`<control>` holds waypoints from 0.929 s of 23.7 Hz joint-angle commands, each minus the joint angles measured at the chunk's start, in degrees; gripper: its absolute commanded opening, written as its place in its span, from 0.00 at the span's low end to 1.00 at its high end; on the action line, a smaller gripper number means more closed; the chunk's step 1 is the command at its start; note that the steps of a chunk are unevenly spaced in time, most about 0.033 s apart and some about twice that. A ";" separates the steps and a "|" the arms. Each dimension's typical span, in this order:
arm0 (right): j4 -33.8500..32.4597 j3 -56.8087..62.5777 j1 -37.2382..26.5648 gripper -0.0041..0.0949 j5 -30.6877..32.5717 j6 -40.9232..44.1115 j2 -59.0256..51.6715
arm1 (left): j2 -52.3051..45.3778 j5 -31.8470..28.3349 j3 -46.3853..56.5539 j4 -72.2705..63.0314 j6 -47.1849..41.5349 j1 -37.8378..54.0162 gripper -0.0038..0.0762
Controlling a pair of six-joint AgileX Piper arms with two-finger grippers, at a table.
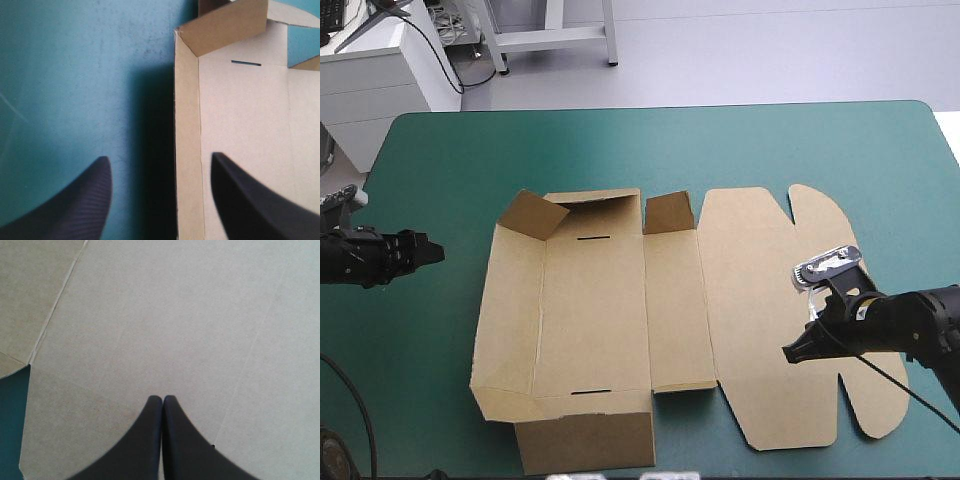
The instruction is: Fold the box
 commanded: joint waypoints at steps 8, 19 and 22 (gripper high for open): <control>0.43 -1.46 -0.42 0.02 -1.68 -1.62 -0.75 | -1.25 2.13 14.87 -5.47 1.87 0.01 0.92; 0.43 -1.46 -0.42 0.02 -1.68 -1.62 -0.75 | -1.25 -8.93 27.94 -8.48 5.68 -8.31 0.92; 0.43 -1.46 -0.42 0.02 -1.68 -1.62 -0.75 | -1.25 -9.96 28.07 -8.79 5.68 -12.20 0.91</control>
